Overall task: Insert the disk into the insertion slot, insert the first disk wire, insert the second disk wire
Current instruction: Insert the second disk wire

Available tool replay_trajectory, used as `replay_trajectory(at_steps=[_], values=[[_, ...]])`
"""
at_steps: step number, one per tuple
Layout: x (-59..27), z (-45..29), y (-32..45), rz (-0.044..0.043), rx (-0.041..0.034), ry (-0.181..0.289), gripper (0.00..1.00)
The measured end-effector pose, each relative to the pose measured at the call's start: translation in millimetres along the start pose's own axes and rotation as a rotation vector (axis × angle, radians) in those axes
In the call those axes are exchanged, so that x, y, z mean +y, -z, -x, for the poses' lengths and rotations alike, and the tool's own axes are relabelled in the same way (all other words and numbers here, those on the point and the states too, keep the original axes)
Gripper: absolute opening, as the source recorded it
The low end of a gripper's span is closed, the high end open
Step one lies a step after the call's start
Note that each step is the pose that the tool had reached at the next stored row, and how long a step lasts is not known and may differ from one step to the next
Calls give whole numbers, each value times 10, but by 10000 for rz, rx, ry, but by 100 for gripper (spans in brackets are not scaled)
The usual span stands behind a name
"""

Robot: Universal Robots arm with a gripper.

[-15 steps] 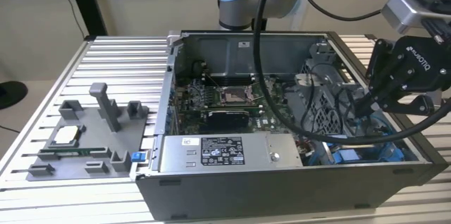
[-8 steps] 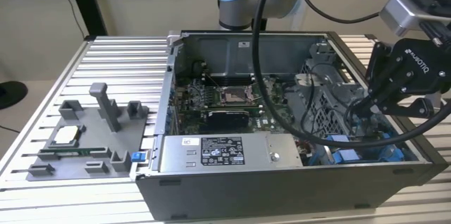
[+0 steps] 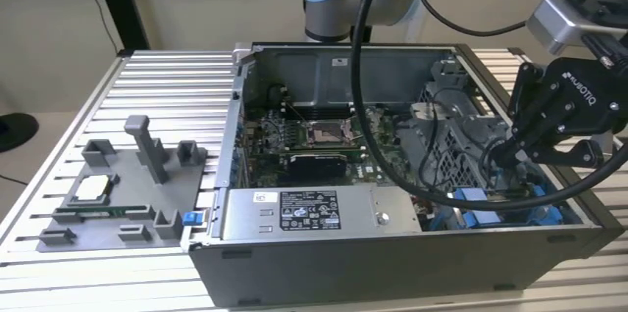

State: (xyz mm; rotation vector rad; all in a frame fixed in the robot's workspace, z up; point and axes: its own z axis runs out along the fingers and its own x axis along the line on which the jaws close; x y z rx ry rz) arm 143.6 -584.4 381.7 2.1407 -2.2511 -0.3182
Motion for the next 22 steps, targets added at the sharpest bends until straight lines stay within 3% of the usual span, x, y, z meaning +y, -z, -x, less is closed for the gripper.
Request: replay_trajectory(at_steps=[5,15,19,20,22], values=[[-34,3,7,5,3,3,0],[-433,7,63,50,-2,54,0],[-515,-4,61,73,-2,52,0],[-529,-7,61,79,-1,51,100],[-569,-14,59,102,0,47,100]])
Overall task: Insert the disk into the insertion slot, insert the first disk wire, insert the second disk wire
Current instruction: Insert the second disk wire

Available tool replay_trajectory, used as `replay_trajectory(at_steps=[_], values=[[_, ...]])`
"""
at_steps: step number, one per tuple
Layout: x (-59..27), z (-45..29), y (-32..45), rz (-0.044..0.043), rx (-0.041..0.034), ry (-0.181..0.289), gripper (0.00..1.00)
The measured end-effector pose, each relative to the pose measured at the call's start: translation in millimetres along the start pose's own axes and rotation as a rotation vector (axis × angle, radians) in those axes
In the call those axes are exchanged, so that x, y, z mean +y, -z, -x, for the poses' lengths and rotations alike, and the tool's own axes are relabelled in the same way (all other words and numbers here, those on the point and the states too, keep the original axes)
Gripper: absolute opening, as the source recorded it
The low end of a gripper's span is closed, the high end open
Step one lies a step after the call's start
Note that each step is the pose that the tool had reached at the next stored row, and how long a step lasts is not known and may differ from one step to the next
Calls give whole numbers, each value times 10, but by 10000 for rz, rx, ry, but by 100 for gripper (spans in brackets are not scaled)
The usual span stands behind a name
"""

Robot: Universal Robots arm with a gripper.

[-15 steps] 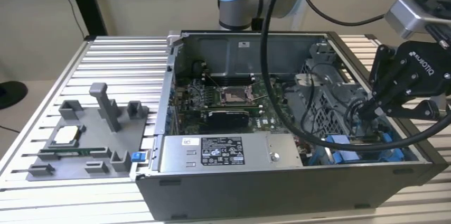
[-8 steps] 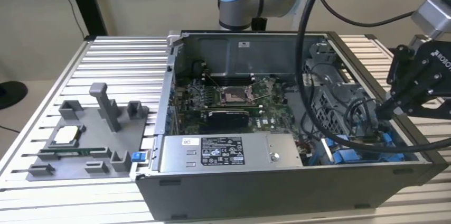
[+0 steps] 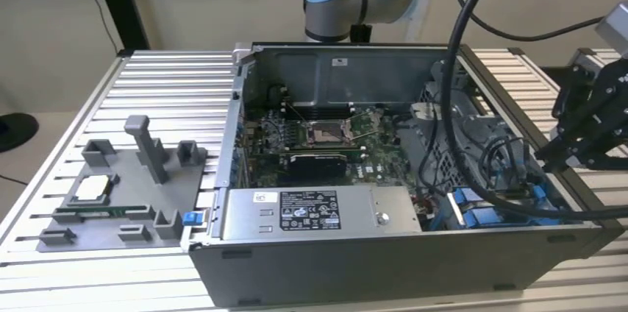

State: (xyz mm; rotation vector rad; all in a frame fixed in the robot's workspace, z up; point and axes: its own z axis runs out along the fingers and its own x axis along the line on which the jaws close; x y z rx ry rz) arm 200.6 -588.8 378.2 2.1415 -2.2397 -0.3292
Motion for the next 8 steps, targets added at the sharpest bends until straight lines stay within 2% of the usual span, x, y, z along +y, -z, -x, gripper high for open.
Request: replay_trajectory(at_steps=[3,8], values=[[-76,-29,-17,51,2,-7,100],[-99,-82,-99,55,0,-16,100]])
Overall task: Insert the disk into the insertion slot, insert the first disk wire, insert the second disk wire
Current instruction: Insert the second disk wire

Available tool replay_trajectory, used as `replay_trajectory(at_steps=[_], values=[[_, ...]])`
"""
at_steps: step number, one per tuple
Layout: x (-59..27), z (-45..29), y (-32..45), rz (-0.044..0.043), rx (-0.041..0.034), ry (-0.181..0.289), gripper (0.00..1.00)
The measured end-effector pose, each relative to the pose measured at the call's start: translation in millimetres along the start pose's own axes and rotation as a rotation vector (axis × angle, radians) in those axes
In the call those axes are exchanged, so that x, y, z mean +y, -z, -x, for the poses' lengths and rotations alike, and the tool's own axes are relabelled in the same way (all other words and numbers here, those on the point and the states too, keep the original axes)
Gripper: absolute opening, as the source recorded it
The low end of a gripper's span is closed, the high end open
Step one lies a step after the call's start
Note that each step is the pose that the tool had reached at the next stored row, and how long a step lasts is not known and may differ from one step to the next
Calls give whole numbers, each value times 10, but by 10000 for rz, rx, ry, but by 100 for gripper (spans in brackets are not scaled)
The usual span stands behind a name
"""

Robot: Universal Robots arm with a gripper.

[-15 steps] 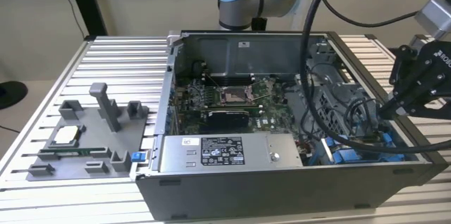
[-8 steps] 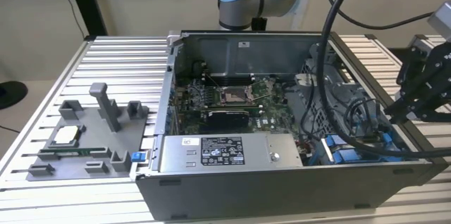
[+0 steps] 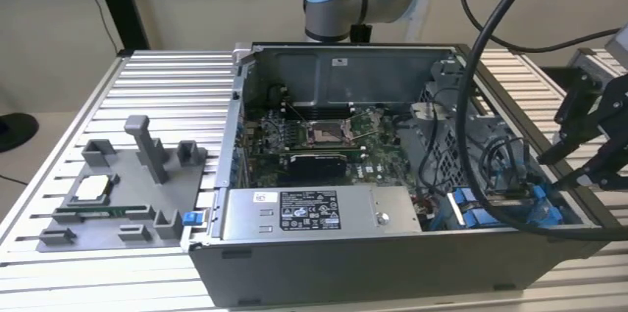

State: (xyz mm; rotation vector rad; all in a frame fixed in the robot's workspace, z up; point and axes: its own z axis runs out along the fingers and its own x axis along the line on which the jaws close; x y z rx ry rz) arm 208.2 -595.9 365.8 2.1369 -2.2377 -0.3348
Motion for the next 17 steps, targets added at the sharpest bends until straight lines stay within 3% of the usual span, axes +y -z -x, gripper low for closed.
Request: replay_trajectory(at_steps=[6,13,17], values=[[-14,-7,-105,-48,-65,-377,100],[-17,-8,-136,-62,-141,-596,100],[-18,-10,-147,-50,-275,-574,100]])
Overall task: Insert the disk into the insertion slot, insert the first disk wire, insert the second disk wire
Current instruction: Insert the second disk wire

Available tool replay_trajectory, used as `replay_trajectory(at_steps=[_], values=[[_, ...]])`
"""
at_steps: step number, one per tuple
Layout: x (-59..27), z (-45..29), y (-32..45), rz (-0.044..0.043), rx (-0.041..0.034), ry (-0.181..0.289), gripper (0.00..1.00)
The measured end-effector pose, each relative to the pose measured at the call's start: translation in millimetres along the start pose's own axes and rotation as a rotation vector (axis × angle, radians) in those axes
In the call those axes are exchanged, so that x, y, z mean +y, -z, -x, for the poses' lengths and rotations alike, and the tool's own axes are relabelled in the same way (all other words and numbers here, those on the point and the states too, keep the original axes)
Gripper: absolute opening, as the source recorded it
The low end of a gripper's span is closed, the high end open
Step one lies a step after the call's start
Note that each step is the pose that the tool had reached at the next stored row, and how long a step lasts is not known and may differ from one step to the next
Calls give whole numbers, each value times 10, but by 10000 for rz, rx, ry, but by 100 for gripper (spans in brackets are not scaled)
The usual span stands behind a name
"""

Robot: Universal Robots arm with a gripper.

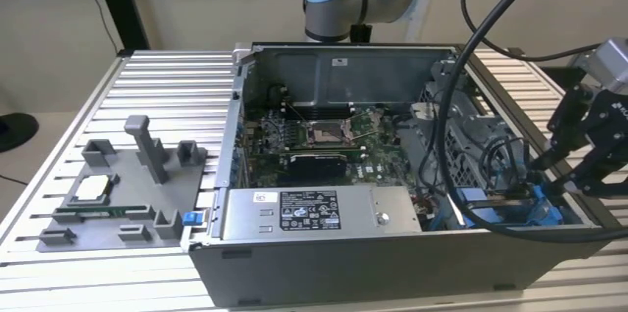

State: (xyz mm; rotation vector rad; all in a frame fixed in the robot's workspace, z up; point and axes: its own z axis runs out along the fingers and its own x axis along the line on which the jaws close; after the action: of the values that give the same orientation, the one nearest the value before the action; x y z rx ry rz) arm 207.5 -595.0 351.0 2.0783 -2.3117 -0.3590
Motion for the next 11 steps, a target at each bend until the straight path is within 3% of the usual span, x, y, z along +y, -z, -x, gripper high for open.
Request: replay_trajectory(at_steps=[4,11], values=[[1,-2,-13,13,-109,18,100],[17,-7,-32,16,-123,25,100]])
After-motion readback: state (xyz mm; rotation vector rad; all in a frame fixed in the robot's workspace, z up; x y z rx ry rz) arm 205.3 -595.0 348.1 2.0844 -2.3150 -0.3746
